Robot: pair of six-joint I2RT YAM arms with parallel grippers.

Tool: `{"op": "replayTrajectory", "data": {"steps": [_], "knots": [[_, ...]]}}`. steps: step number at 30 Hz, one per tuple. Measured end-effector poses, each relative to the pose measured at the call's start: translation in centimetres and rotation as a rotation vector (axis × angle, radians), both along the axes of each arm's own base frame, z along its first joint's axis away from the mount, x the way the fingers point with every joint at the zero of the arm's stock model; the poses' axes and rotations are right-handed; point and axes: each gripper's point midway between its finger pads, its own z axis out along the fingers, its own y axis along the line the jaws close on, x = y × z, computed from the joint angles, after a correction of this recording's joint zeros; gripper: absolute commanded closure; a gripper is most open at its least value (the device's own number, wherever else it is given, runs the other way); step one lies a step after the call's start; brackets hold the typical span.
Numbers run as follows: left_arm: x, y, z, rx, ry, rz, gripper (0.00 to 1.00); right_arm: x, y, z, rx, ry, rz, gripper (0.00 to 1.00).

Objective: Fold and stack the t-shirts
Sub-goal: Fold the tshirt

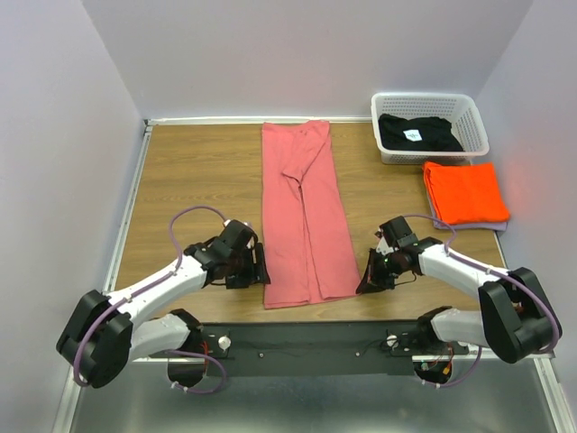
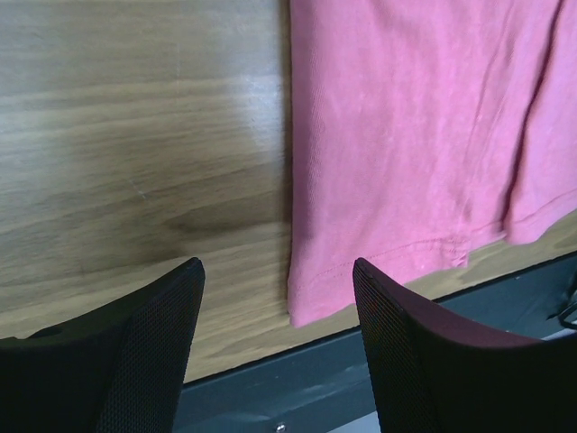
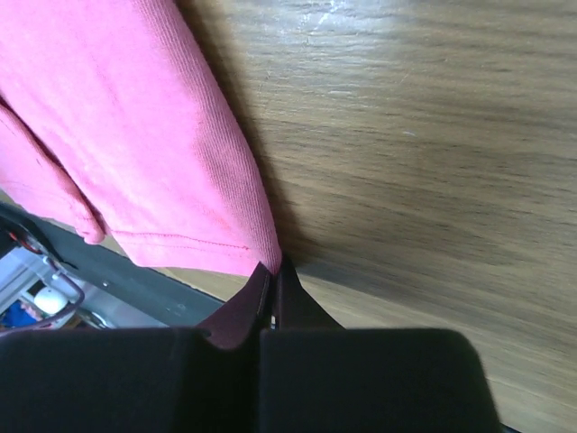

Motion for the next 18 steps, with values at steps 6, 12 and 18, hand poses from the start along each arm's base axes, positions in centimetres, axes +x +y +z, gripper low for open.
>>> {"op": "replayTrajectory", "data": {"steps": [6,12,18], "knots": [[-1.3,-0.6,-0.4,0.037,0.044,-0.045,0.32,0.2,-0.1,0.0,-0.01,-0.021,-0.001,1.0],[-2.5,-1.2,-1.0,0.07,0.076,-0.087,0.44,0.2,-0.2,0.0,-0.008,-0.035,-0.002,1.0],[-3.6,-1.6,-2.1,0.105,0.12,-0.116,0.52,0.3,-0.1,0.0,-0.003,-0.045,-0.003,1.0]]}}
